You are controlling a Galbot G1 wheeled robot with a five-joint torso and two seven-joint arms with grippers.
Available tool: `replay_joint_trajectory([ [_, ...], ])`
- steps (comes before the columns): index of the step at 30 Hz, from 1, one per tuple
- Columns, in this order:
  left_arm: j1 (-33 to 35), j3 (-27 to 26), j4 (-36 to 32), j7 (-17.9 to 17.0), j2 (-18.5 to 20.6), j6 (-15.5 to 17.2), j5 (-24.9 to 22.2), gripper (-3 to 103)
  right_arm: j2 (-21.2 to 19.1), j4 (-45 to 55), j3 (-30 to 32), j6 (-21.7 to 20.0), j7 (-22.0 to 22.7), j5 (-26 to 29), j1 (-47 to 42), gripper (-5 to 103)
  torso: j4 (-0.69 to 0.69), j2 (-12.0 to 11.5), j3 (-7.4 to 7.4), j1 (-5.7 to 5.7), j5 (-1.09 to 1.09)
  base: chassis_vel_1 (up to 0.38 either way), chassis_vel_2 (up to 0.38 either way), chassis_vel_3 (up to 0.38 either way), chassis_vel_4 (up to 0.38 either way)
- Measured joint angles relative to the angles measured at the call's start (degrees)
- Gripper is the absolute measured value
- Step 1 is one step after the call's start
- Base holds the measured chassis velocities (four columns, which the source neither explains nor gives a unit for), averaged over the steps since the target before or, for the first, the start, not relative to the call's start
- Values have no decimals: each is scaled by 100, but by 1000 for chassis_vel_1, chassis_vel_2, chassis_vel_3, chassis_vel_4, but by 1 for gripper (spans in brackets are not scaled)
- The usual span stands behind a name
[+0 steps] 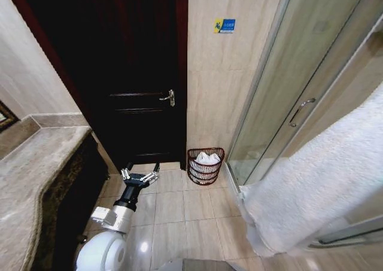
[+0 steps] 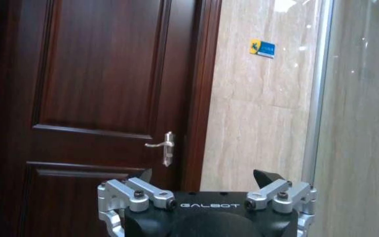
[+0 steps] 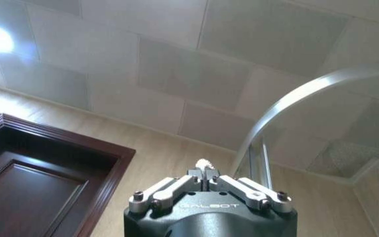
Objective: Discard the used towel into the hamper.
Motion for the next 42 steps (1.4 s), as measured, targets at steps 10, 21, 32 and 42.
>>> replay_joint_trajectory([
  [10,0,0,0,0,1,0,0,100,20,0,-22,0,-25,-74,1,2,2,0,0,-1,-4,88,91,-84,-92],
  [21,0,-4,0,-1,3,0,0,100,17,3,-97,46,1,-31,17,2,2,0,-1,0,-13,237,221,-206,-217],
  [32,0,0,0,0,0,0,0,100,29,-1,-170,67,-13,-23,58,2,2,0,-1,-2,-1,41,12,-3,-27],
  [42,0,0,0,0,1,0,0,100,20,0,-191,76,-17,-25,52,2,1,0,0,0,-5,0,-6,11,17],
])
